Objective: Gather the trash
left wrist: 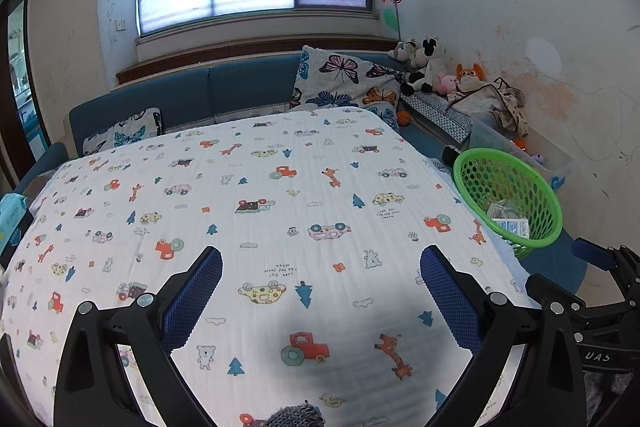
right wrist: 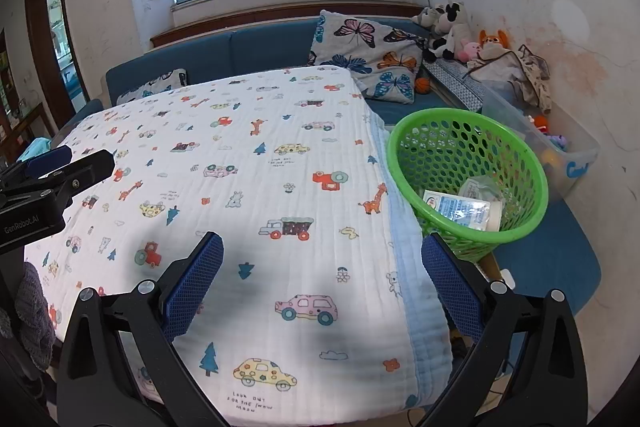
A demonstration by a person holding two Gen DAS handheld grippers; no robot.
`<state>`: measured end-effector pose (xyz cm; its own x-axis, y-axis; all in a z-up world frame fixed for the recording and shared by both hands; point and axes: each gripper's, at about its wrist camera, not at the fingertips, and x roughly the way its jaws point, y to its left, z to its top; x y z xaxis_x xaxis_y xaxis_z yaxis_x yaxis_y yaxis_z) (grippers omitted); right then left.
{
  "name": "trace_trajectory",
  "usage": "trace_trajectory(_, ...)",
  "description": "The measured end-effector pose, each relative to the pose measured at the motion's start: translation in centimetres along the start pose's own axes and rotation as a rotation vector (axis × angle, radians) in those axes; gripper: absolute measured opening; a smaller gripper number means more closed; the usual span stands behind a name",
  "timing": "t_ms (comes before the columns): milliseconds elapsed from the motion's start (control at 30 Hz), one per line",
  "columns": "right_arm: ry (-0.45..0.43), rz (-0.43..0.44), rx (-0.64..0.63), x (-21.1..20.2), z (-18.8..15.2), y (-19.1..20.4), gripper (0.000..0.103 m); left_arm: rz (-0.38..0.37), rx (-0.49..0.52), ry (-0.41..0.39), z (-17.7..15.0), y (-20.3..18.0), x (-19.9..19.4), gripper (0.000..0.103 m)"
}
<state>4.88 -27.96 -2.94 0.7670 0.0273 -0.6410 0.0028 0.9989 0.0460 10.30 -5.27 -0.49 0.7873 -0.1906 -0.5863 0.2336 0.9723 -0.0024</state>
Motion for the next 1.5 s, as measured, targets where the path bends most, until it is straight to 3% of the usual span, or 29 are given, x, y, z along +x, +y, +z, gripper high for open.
trace_trajectory(1500, 0.008, 0.009, 0.0, 0.11, -0.2, -0.16, 0.098, 0.024, -0.009, -0.015, -0.42, 0.03, -0.35, 0.096)
